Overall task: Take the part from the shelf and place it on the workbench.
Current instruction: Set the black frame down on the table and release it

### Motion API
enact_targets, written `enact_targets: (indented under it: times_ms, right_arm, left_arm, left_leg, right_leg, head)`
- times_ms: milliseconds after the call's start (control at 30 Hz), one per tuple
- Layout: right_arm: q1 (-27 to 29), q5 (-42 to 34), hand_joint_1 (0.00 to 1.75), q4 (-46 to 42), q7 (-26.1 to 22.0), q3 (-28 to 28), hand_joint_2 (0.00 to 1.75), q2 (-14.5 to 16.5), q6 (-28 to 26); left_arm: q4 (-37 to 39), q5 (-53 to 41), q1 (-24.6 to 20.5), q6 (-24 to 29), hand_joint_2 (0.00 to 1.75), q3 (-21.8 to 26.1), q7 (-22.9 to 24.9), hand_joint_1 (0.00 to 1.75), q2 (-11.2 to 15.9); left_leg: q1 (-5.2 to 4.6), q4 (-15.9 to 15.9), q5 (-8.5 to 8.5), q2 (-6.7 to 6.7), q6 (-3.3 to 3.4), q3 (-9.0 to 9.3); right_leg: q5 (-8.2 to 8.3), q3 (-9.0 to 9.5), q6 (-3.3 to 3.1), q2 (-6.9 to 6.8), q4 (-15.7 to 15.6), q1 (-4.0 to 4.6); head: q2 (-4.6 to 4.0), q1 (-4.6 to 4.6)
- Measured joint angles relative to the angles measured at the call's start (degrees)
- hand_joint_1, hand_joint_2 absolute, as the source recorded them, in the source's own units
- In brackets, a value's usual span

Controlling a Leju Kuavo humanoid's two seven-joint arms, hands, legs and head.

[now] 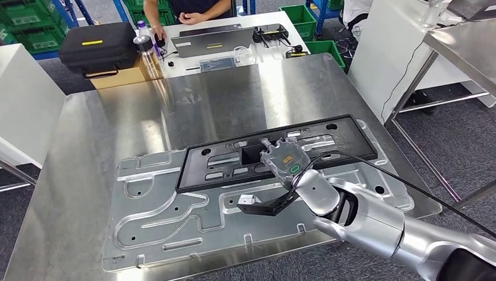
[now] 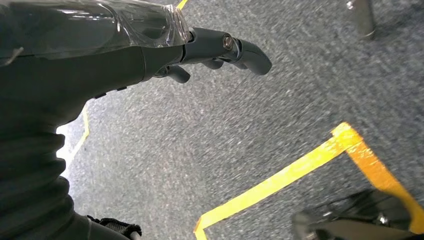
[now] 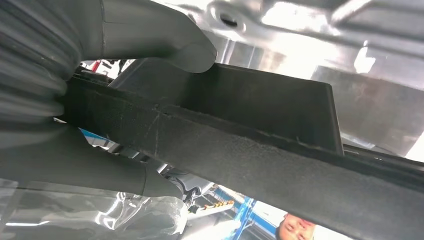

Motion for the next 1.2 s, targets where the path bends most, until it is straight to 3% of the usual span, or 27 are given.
enact_targets:
  times_ms: [33, 67, 133, 267, 400, 533, 667, 767, 800, 867, 933, 967, 1000, 1033, 1100, 1133, 1167, 1200]
  right_arm:
    - [-0.03, 0.00, 1.75, 0.01, -0.01, -0.02, 1.75, 0.00, -0.01]
    - [-0.09, 0.00, 1.75, 0.02, -0.01, -0.03, 1.75, 0.01, -0.02]
    - [-0.09, -0.02, 1.75, 0.04, -0.04, -0.03, 1.75, 0.03, -0.04]
    - [0.08, -0.09, 0.00, 0.07, -0.15, -0.03, 0.00, 0.05, -0.10]
    - [0.07, -0.11, 0.00, 0.07, -0.03, -0.05, 0.00, 0.14, -0.17]
    - [0.13, -0.23, 0.00, 0.07, 0.27, -0.10, 0.00, 0.13, -0.14]
    - [0.32, -0.40, 0.00, 0.07, 0.46, -0.12, 0.00, 0.11, -0.03]
    - [0.46, -0.50, 0.00, -0.03, 0.54, -0.19, 0.00, 0.05, 0.04]
    - [0.47, -0.52, 0.00, -0.08, 0.57, -0.23, 0.00, -0.04, 0.07]
    - [0.54, -0.58, 0.00, -0.11, 0.69, -0.31, 0.00, -0.28, 0.14]
    - [0.95, -0.63, 0.00, -0.11, 0.84, -0.32, 0.00, -0.43, 0.25]
    - [1.24, -0.65, 0.00, -0.11, 0.90, -0.31, 0.00, -0.52, 0.31]
    - [1.47, -0.66, 0.00, -0.11, 0.96, -0.31, 0.00, -0.63, 0.36]
    - [1.59, -0.66, 0.00, -0.11, 1.02, -0.32, 0.00, -0.75, 0.39]
    - [1.66, -0.66, 0.00, -0.13, 1.11, -0.38, 0.00, -0.85, 0.41]
    - [1.73, -0.68, 0.00, -0.19, 1.14, -0.42, 0.00, -0.88, 0.46]
    - [1.77, -0.69, 0.00, -0.26, 1.18, -0.46, 0.00, -0.93, 0.52]
    - [1.84, -0.70, 0.00, -0.35, 1.23, -0.51, 0.00, -0.98, 0.59]
  left_arm:
    - [0.01, 0.00, 0.01, 0.00, 1.75, 0.00, 0.07, 0.00, 0.01]
    - [0.00, -0.01, 0.01, 0.00, 1.75, 0.00, 0.11, 0.00, 0.01]
    - [0.01, -0.04, 0.04, -0.02, 1.75, 0.00, -0.12, 0.00, 0.01]
    - [0.01, -0.14, 0.12, -0.09, 1.75, 0.00, -0.45, 0.00, -0.04]
    - [0.00, -0.72, -0.03, 0.22, 1.75, 0.00, -1.13, 0.00, -0.05]
    - [-0.01, -0.98, -0.06, 1.07, 0.00, 0.00, -1.96, 0.00, -0.05]
    - [-0.01, -2.05, -0.05, 1.80, 0.00, -0.02, -2.75, 0.00, -0.05]
    - [-0.02, -2.74, -0.09, 1.57, 0.00, -0.08, -2.98, 0.00, -0.07]
    - [-0.02, -2.77, -0.12, 1.28, 0.00, -0.09, -2.91, 0.00, -0.10]
    - [-0.03, -2.60, -0.16, 0.72, 0.00, -0.11, -2.61, 0.00, -0.21]
    - [-0.03, -2.53, -0.16, 0.44, 0.00, -0.11, -2.43, 0.00, -0.26]
    - [-0.03, -2.54, -0.15, 0.32, 0.00, -0.11, -2.52, 0.00, -0.30]
    - [-0.03, -2.55, -0.14, 0.21, 0.00, -0.11, -2.66, 0.00, -0.33]
    - [-0.03, -2.55, -0.14, 0.11, 0.00, -0.11, -2.81, 0.00, -0.37]
    - [-0.01, -2.53, -0.16, 0.02, 0.00, -0.11, -3.01, 0.00, -0.26]
    - [-0.02, -2.51, -0.18, -0.01, 0.00, -0.11, -3.10, 0.00, -0.21]
    - [-0.03, -2.45, -0.20, -0.03, 0.00, -0.11, -3.22, 0.00, -0.16]
    - [-0.04, -2.39, -0.18, -0.05, 0.00, -0.11, -3.35, 0.00, -0.11]
  left_leg:
    - [-0.01, -4.34, 2.88, 0.06, 0.18, 1.24]
    - [-0.17, -7.90, 4.44, 0.12, 0.47, 2.27]
    - [-0.48, -11.03, 5.46, 0.13, 1.08, 3.34]
    - [-0.43, -11.16, 5.93, -0.14, 0.89, 3.36]
    - [-0.51, -11.16, 5.69, -0.23, 1.34, 3.39]
    - [-0.59, -11.16, 5.62, -0.18, 1.57, 3.42]
    - [-0.59, -11.14, 5.68, -0.16, 1.71, 3.48]
    - [-0.55, -12.17, 6.34, -0.04, 2.63, 4.11]
    - [-0.36, -13.01, 6.87, 0.06, 3.05, 4.56]
    - [0.11, -14.33, 7.72, 0.31, 3.34, 5.14]
    - [0.35, -14.48, 7.96, 0.46, 3.26, 4.97]
    - [0.56, -14.46, 8.08, 0.49, 3.01, 4.79]
    - [0.88, -14.41, 8.23, 0.49, 2.64, 4.59]
    - [1.30, -14.26, 8.35, 0.48, 2.15, 4.33]
    - [1.98, -13.42, 8.38, 0.38, 0.76, 3.56]
    - [2.08, -12.87, 8.34, 0.31, 0.02, 3.20]
    - [2.04, -12.28, 8.32, 0.21, -0.62, 2.79]
    - [1.95, -11.97, 8.48, 0.11, -1.11, 2.44]
  right_leg:
    - [-0.41, 0.63, 0.19, -0.02, -0.03, -0.02]
    - [-0.75, 1.06, 0.40, 0.00, -0.06, 0.01]
    - [-1.29, 1.30, 0.96, 0.04, -0.05, 0.13]
    - [-1.49, 1.16, 0.06, -0.14, 0.07, 0.46]
    - [-1.50, 1.54, 0.23, -0.28, -0.65, 0.45]
    - [-1.42, 1.60, 1.19, -0.27, -0.91, 0.37]
    - [-1.31, 1.62, 1.55, -0.27, -0.98, 0.37]
    - [-0.98, 2.05, 2.29, -0.34, -1.51, 0.20]
    - [-1.54, 1.91, 2.52, -0.34, -1.00, 0.18]
    - [-4.94, -0.03, 2.70, -0.29, 3.73, 0.10]
    - [-8.72, -3.36, 3.17, -0.26, 11.41, -0.27]
    - [-9.26, -4.33, 3.54, -0.28, 13.72, -0.59]
    - [-8.61, -4.29, 3.98, -0.30, 13.84, -0.97]
    - [-6.98, -3.12, 4.55, -0.35, 11.57, -1.40]
    - [-3.36, 0.94, 5.95, -0.28, 3.91, -2.23]
    - [-2.12, 1.97, 6.09, -0.03, 1.72, -2.46]
    - [-1.87, 2.36, 5.81, 0.24, 0.65, -2.64]
    - [-2.03, 1.77, 5.12, 0.55, 1.27, -2.55]
  head:
    - [0.00, 0.01]
    - [0.00, 0.01]
    - [0.01, -0.01]
    - [0.01, 0.09]
    - [0.00, 0.10]
    - [0.00, 0.11]
    - [0.00, 0.10]
    - [0.00, 0.07]
    - [0.00, 0.09]
    - [0.00, 0.14]
    - [0.00, 0.15]
    - [0.00, 0.15]
    - [0.00, 0.15]
    - [0.00, 0.15]
    - [0.01, 0.24]
    - [0.01, 0.32]
    - [0.01, 0.40]
    - [0.01, 0.44]
